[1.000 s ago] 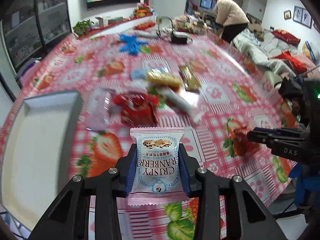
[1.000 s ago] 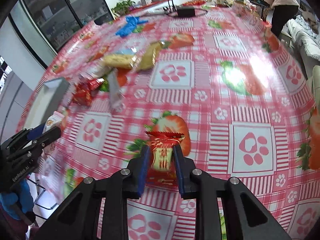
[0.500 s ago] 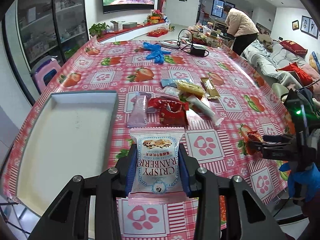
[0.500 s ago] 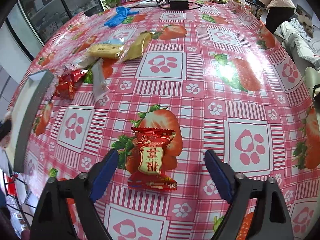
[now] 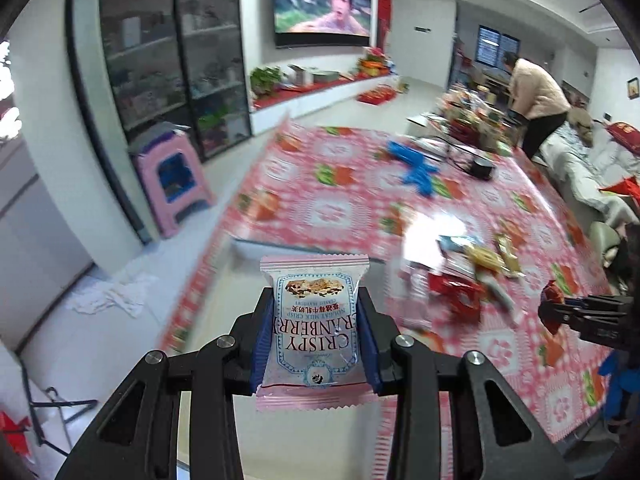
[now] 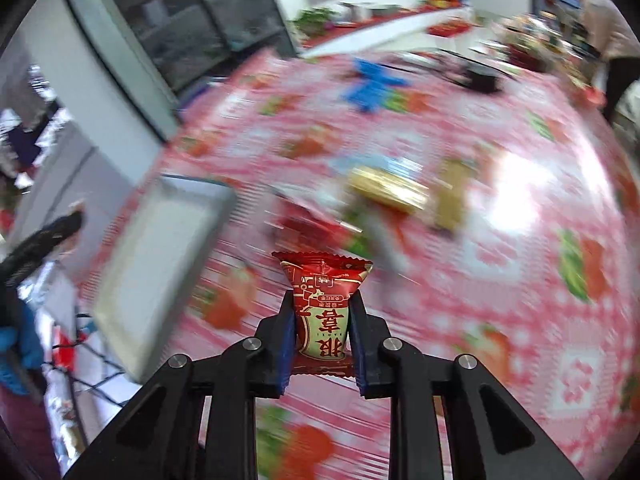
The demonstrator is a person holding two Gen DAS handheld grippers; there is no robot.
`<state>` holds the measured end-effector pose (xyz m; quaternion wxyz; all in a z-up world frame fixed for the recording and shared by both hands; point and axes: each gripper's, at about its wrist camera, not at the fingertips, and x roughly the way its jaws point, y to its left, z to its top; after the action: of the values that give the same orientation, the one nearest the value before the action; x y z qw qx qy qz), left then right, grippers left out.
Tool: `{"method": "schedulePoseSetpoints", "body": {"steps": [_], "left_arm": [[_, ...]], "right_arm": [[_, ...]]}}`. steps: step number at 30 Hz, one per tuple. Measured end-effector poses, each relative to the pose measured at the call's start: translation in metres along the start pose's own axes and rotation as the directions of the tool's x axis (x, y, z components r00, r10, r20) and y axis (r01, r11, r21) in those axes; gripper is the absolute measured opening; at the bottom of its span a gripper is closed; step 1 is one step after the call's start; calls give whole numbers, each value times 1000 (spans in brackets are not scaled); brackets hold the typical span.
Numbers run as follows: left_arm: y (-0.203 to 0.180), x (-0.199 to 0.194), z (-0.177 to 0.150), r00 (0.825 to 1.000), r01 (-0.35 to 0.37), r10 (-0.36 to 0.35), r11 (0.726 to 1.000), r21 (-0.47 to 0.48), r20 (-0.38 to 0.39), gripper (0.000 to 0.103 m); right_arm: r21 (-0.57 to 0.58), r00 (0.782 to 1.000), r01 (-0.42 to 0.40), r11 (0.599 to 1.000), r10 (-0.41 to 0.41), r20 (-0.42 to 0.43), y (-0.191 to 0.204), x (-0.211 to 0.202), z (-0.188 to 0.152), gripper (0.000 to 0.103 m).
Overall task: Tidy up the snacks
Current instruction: 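Carry both packets over the white tray and open both tools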
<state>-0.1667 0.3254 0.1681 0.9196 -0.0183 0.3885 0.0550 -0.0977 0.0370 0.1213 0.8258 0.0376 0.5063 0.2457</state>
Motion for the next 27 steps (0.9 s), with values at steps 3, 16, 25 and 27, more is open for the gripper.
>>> {"method": "schedulePoseSetpoints", "body": {"steps": [3, 16, 25, 27], "left_arm": [[22, 9, 1, 999, -33, 33, 999, -11, -12, 42], [49, 94, -53, 978, -33, 15, 996, -82, -208, 42], [46, 112, -68, 968, -42, 25, 997, -64, -250, 61], [45, 110, -68, 970, -59, 44, 997, -54, -241, 82]], "right_arm": [[-44, 996, -83, 996, 82, -17, 43, 12, 24, 25], [-171, 983, -133, 976, 108, -151, 154, 118, 60, 25], [-193, 975, -118, 974, 76, -208, 165, 151, 57, 26], [-189, 973, -121, 975, 78, -219, 165, 155, 57, 39]]}}
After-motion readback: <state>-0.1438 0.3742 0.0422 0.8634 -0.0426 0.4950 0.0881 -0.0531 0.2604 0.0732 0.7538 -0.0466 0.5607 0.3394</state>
